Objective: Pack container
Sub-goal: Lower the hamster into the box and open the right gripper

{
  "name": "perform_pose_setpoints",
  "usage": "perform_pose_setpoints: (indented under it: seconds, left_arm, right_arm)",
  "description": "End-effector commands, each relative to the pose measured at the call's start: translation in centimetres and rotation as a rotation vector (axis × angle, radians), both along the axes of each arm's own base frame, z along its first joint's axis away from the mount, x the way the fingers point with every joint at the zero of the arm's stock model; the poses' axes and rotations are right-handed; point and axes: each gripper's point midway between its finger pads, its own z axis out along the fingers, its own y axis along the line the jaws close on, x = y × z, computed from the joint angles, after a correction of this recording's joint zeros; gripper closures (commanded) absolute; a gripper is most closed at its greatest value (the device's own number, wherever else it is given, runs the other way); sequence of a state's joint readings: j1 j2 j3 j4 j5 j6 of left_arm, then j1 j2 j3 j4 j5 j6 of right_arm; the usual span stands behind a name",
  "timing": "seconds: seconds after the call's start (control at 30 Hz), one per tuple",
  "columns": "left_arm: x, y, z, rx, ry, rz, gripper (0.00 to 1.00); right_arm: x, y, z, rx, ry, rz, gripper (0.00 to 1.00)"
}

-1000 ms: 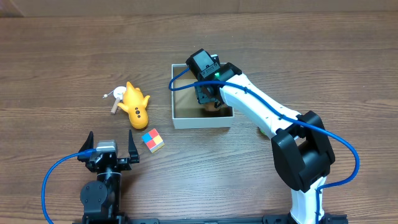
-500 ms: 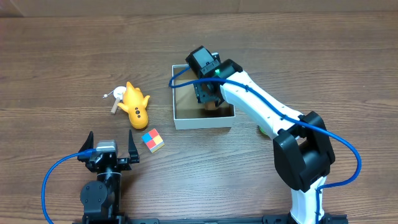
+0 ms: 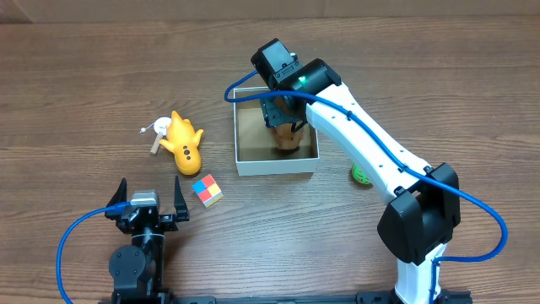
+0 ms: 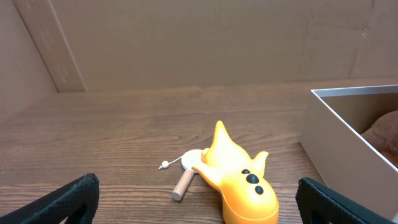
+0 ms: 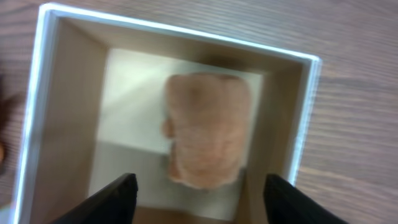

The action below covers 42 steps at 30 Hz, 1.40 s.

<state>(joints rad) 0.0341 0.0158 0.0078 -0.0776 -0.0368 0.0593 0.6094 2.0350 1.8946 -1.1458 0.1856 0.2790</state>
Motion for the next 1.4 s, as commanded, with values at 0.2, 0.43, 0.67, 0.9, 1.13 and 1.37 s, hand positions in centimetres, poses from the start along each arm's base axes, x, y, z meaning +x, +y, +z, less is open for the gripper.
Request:
perform_pose_setpoints:
  seconds: [0.2, 0.43, 0.67, 0.9, 1.13, 1.37]
  left_arm:
    - [0.0, -0.2, 0.1, 0.015, -0.009, -0.014, 0.0]
    - [0.0, -0.2, 0.1, 0.015, -0.009, -0.013, 0.0]
    - [0.0, -0.2, 0.1, 0.016, -0.009, -0.014, 0.0]
    - [0.0, -0.2, 0.1, 0.015, -0.009, -0.013, 0.0]
    - [0.0, -0.2, 0.1, 0.015, -0.009, -0.014, 0.0]
    - [0.0, -0.2, 0.1, 0.015, -0.009, -0.013, 0.0]
  right_arm:
    - [-2.0, 2.6, -3.3, 0.088, 0.046, 0.09, 0.9]
    - [-2.2, 2.8, -5.4, 0.083, 0.043, 0.096, 0.9]
    - [-1.8, 2.5, -5.4, 0.069, 0.023, 0.088, 0.9]
    - [-1.7, 3.2, -5.2, 0.099, 0.017, 0.099, 0.9]
    - [-1.8, 3.2, -5.3, 0.055, 0.009, 0.216, 0.95]
    - [-2.0, 3.0, -5.4, 0.014, 0.009, 0.306, 0.96]
